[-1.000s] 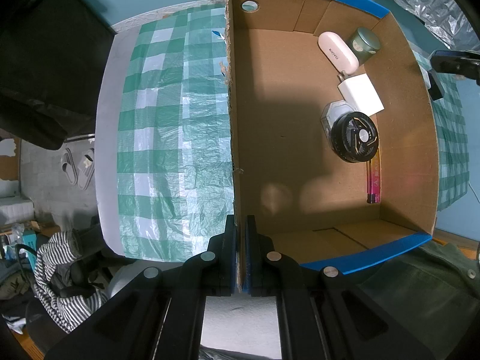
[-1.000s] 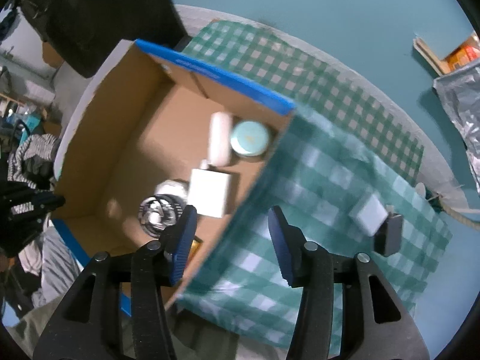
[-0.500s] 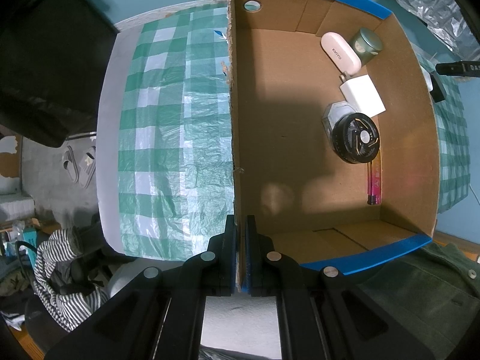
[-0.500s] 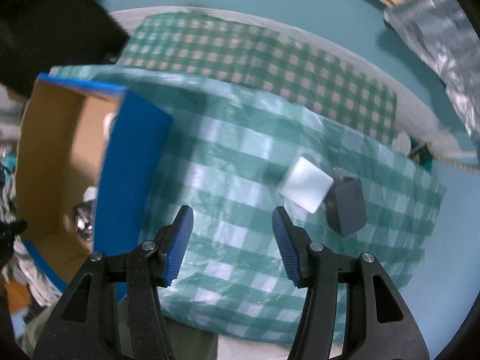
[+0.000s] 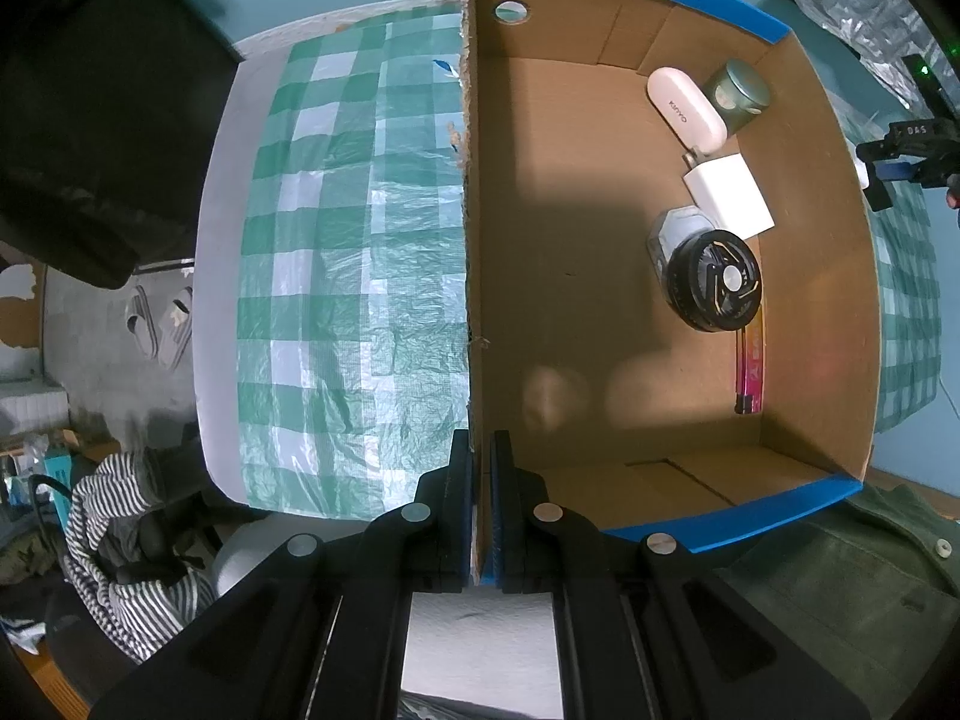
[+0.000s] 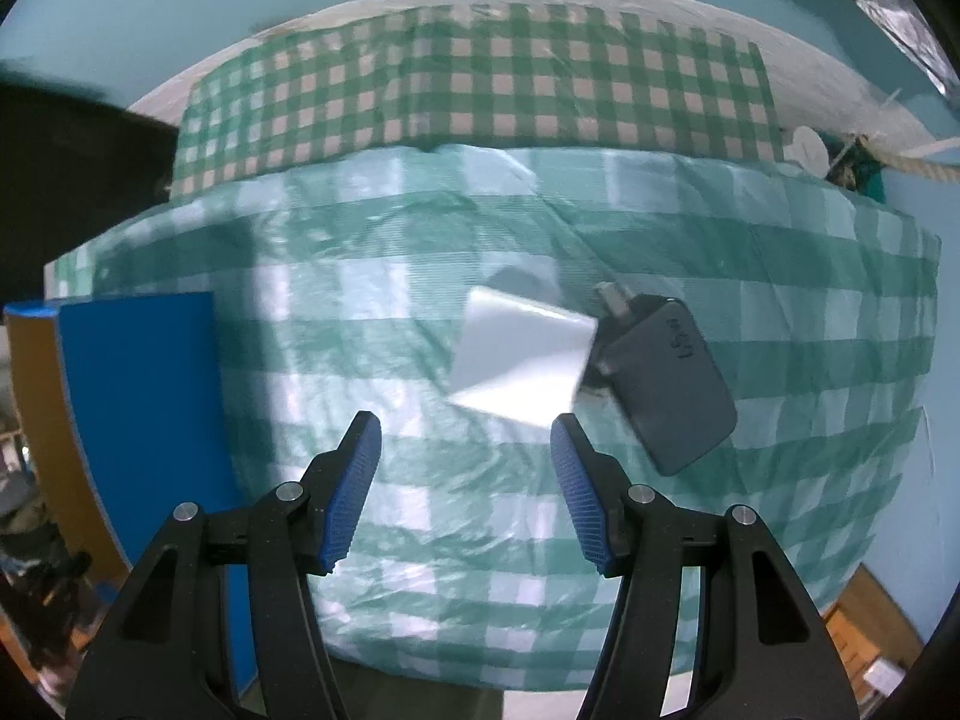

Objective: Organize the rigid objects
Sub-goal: 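Move the right tool back to the table and grasp the white cube charger, then carry the white cube charger into the box and release it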

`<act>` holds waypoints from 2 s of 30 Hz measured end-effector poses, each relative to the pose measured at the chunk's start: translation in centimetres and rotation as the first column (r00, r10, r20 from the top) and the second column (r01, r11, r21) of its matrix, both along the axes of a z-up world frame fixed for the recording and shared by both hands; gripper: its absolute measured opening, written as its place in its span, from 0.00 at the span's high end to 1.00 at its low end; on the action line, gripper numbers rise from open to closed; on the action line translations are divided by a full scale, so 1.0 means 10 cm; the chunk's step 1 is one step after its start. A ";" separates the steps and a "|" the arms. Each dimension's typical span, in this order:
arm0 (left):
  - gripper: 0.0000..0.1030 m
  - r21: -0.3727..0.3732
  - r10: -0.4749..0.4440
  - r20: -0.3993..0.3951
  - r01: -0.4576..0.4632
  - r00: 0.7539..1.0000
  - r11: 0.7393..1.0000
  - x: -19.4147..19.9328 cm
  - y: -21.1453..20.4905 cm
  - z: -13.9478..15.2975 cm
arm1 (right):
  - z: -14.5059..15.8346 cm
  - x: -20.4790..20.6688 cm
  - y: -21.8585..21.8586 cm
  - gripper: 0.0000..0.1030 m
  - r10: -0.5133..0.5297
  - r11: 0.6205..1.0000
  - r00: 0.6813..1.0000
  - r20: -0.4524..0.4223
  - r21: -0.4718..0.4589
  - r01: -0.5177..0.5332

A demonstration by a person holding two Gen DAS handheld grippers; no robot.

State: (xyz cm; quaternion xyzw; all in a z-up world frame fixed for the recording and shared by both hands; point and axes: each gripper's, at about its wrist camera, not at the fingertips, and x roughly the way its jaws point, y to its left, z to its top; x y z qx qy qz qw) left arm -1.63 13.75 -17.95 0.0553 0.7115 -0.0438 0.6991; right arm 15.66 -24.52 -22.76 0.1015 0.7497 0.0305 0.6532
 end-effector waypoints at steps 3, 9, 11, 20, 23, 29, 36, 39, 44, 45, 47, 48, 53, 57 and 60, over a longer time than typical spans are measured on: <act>0.96 0.001 0.002 -0.001 -0.002 1.000 1.000 0.00 0.00 0.00 | -0.05 0.02 -0.04 0.43 0.005 1.000 1.000 -0.006 -0.009 -0.005; 0.96 0.006 0.008 -0.003 -0.008 1.000 1.000 0.00 -0.01 -0.01 | -0.12 0.04 -0.09 0.42 0.001 1.000 1.000 -0.007 -0.007 -0.001; 0.96 0.007 0.011 -0.003 -0.011 1.000 1.000 0.00 -0.01 -0.01 | -0.14 0.05 -0.09 0.42 0.003 1.000 1.000 -0.005 -0.007 -0.003; 0.96 0.011 0.007 -0.005 -0.007 1.000 1.000 0.00 -0.02 -0.01 | -0.23 0.14 0.01 0.38 0.020 0.999 1.000 0.005 -0.038 -0.020; 0.96 0.012 0.006 -0.005 -0.006 1.000 1.000 0.00 -0.02 -0.01 | -0.26 0.16 0.06 0.38 0.038 0.998 0.999 0.003 -0.044 -0.037; 0.96 0.006 0.010 -0.005 -0.010 1.000 1.000 0.00 -0.02 -0.01 | -0.33 0.11 0.22 0.45 0.084 0.994 0.996 -0.015 -0.075 -0.085; 0.96 0.002 0.009 -0.004 -0.009 1.000 1.000 0.00 -0.03 -0.01 | -0.39 0.07 0.33 0.45 0.100 0.990 0.995 -0.019 -0.095 -0.101; 0.96 0.000 0.006 -0.005 -0.006 1.000 1.000 0.00 -0.02 -0.01 | -0.41 0.07 0.34 0.46 0.089 0.991 0.996 -0.017 -0.101 -0.090; 0.96 -0.001 0.003 -0.006 -0.003 1.000 1.000 0.01 -0.02 -0.01 | -0.33 0.01 0.40 0.48 0.106 0.991 0.994 -0.008 -0.086 -0.107; 0.96 -0.001 0.002 -0.006 -0.002 1.000 1.000 0.01 -0.02 -0.01 | -0.31 0.00 0.42 0.48 0.113 0.990 0.994 -0.011 -0.086 -0.114; 0.96 -0.001 0.001 -0.006 -0.001 1.000 1.000 0.01 -0.02 -0.01 | -0.24 -0.02 0.46 0.48 0.128 0.989 0.992 -0.012 -0.078 -0.128; 0.96 -0.002 0.001 -0.006 -0.001 1.000 1.000 0.01 -0.02 -0.02 | -0.21 -0.03 0.48 0.48 0.135 0.988 0.991 -0.011 -0.076 -0.136; 0.96 -0.001 -0.002 -0.007 0.002 1.000 1.000 0.02 -0.02 -0.02 | -0.01 -0.11 0.60 0.48 0.177 0.982 0.984 -0.003 -0.074 -0.177; 0.96 -0.001 -0.003 -0.004 0.003 1.000 1.000 0.01 -0.03 -0.02 | 0.19 -0.15 0.69 0.48 0.210 0.976 0.978 0.019 -0.068 -0.208; 0.96 0.000 -0.004 -0.005 0.004 1.000 1.000 0.01 -0.03 -0.02 | 0.34 -0.17 0.77 0.48 0.233 0.971 0.972 0.040 -0.060 -0.231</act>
